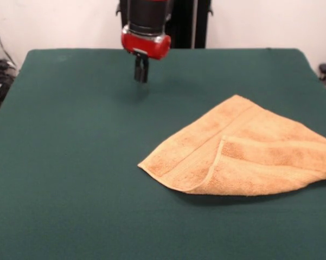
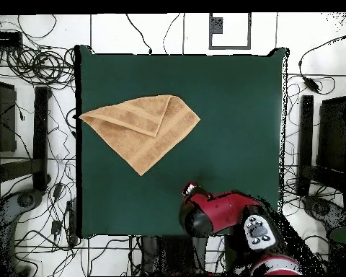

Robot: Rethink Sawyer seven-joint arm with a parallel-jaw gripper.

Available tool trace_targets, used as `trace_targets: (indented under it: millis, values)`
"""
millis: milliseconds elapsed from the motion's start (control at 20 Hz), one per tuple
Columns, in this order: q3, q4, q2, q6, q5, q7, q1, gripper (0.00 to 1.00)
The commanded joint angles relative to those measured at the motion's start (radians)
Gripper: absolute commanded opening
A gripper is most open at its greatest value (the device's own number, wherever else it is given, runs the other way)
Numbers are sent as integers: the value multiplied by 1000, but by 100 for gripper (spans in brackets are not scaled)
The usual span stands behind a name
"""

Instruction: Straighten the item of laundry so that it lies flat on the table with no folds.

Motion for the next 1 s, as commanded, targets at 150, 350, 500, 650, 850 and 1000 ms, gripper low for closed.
trace_targets:
  millis: [150, 350, 500, 650, 850, 1000]
  values:
    - [131, 5, -14, 96, 16, -66, -17, 0]
    - [155, -81, 31, 145, 60, -56, 10, 0]
    - [151, -140, 62, 169, 87, -40, 43, 0]
    - [160, -185, 84, 201, 115, -40, 56, 0]
    - [172, -234, 117, 225, 138, -39, 69, 0]
    - [167, -280, 149, 234, 152, -29, 89, 0]
